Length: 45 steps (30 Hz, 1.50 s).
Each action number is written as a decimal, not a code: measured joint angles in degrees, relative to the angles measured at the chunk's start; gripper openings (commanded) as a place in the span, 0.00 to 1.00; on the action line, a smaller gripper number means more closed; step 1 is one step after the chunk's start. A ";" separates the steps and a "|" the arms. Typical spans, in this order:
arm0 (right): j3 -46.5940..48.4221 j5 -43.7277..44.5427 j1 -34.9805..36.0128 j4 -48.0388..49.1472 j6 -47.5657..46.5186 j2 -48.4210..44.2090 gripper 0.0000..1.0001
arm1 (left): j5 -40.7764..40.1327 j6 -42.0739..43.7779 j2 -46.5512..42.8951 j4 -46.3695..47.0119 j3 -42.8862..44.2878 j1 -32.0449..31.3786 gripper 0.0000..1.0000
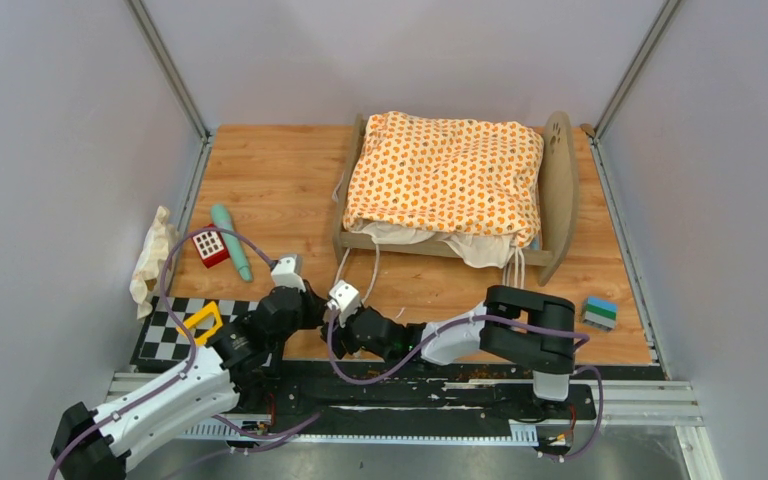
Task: Set up the pet bed
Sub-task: Tie the ropes to the bed frame.
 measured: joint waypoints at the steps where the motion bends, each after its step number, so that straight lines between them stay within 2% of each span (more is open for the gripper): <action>1: 0.02 0.02 0.00 0.17 0.00 0.74 0.58 | 0.00 0.00 -0.44 -0.04 0.00 0.00 0.00; 5: 0.46 0.70 0.00 0.87 0.17 4.02 0.51 | 0.02 -0.02 -0.83 -0.37 0.00 0.00 0.00; 12: 1.27 1.66 0.00 1.07 0.35 4.81 0.10 | 0.00 -0.04 -0.76 -0.87 0.00 0.00 0.00; 16: -0.42 1.60 0.00 -3.06 0.94 -0.26 0.03 | 0.02 -0.04 -1.42 -1.33 0.20 0.00 0.00; 20: 1.51 0.42 -0.28 -11.37 1.29 -6.97 0.01 | 0.04 -0.07 -2.21 -1.66 1.33 0.00 0.00; 25: 6.82 -0.26 -0.85 -21.51 0.02 -9.20 0.01 | 0.15 -0.33 -1.25 0.24 1.86 -0.02 0.00; 35: 7.15 0.79 -1.88 -38.82 -5.03 -9.38 0.01 | 3.15 -1.36 11.26 10.88 1.70 -0.07 0.00; 40: 7.15 4.15 -2.10 -43.32 -6.71 -9.35 0.10 | 3.21 -1.36 14.84 15.32 1.62 -0.07 0.00; 43: 7.15 6.47 -2.43 -43.82 -7.30 -8.85 0.24 | 3.37 -1.44 16.81 17.99 1.03 -0.07 0.00; 45: 7.15 7.65 -2.64 -43.98 -7.69 -8.11 0.35 | 3.50 -1.42 18.25 19.21 0.74 -0.07 0.04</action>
